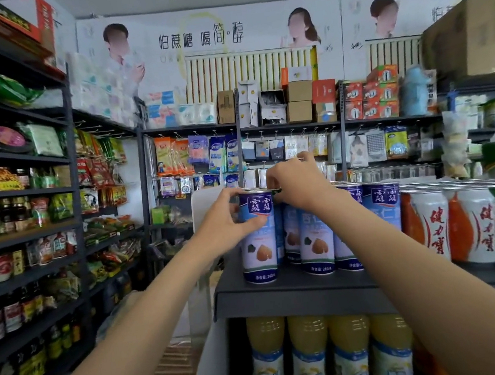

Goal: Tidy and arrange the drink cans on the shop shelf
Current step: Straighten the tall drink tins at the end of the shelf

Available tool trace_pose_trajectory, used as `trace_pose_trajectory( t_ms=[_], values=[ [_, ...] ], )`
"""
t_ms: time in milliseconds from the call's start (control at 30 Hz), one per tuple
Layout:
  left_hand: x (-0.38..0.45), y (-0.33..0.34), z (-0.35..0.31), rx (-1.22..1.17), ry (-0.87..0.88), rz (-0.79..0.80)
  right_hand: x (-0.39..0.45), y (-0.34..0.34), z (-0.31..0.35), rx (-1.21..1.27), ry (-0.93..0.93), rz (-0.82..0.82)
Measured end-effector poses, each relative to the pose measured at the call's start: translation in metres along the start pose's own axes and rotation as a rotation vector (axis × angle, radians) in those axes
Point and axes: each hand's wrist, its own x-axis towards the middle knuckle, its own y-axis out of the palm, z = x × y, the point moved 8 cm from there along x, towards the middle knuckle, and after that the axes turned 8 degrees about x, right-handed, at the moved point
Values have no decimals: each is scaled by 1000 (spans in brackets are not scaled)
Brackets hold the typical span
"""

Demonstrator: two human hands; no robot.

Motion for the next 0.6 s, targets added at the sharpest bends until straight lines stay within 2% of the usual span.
trace_pose_trajectory(
  t_ms=[67,133,200,267,367,500,600],
  values=[
    [0,6,-5,30,12,-4,-2,-2,-3,55,6,-16],
    [0,12,-9,46,20,-6,-8,-12,-14,214,59,-76],
    [1,17,-13,65,39,-9,-20,-25,-24,534,81,-108],
    [2,22,-16,74,55,-6,-35,-33,-24,794,45,-39],
    [3,31,-21,77,64,6,-55,-33,-20,736,-13,54],
    [3,36,-27,90,75,-1,-73,-36,-39,645,23,-122],
    [2,36,-31,128,88,-18,-83,-18,-43,513,45,-38]
  ],
)
